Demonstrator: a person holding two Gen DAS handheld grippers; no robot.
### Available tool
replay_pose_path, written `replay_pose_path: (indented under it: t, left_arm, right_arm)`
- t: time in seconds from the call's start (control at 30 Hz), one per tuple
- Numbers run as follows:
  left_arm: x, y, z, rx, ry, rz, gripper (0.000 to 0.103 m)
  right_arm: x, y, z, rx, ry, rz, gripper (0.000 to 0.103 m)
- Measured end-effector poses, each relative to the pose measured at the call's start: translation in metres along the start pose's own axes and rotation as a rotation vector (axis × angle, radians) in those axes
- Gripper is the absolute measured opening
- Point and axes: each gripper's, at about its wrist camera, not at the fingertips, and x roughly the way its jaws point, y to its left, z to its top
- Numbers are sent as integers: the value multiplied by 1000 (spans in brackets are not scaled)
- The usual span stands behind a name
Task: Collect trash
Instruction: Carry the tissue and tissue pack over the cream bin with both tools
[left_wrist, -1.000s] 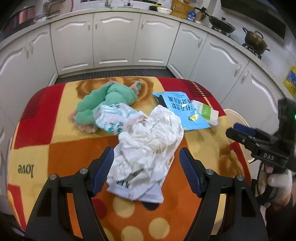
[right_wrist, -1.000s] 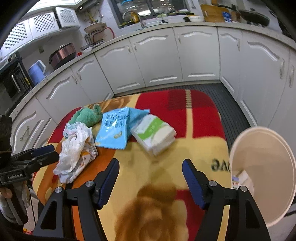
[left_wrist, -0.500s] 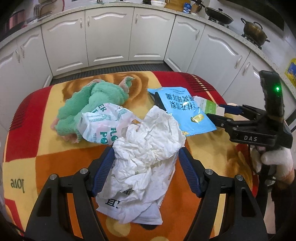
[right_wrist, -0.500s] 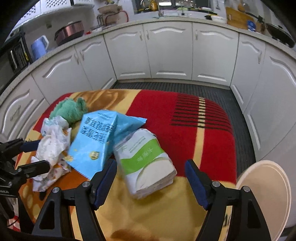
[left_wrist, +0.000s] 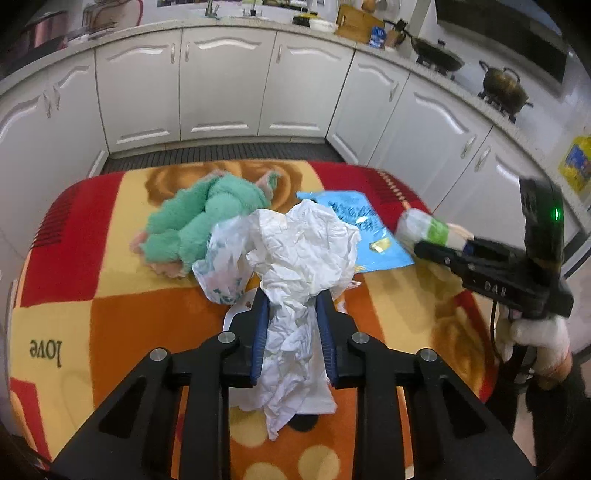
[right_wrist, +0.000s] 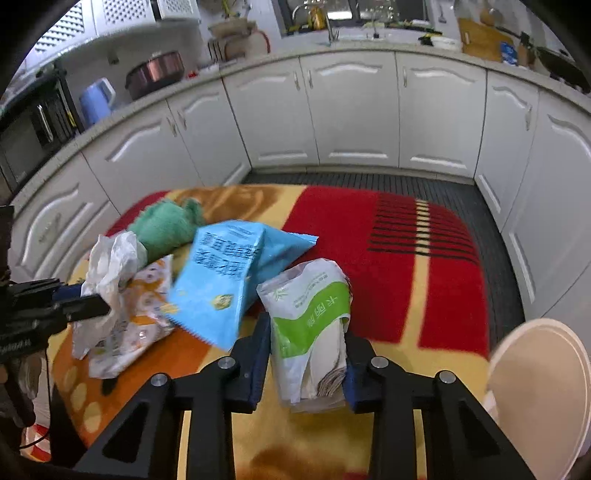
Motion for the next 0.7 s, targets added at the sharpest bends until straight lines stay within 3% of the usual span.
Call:
replay_pose_path:
  t: [0.33,0.7]
  left_arm:
    - [-23,-31,-7,27,-32,-44,23]
    - [-7,-90,-15,87,-14,-79,23]
  right_arm:
    - [-62,14,-32,64,-99,36,31]
    - [-99,5,-53,100,-144,1,31]
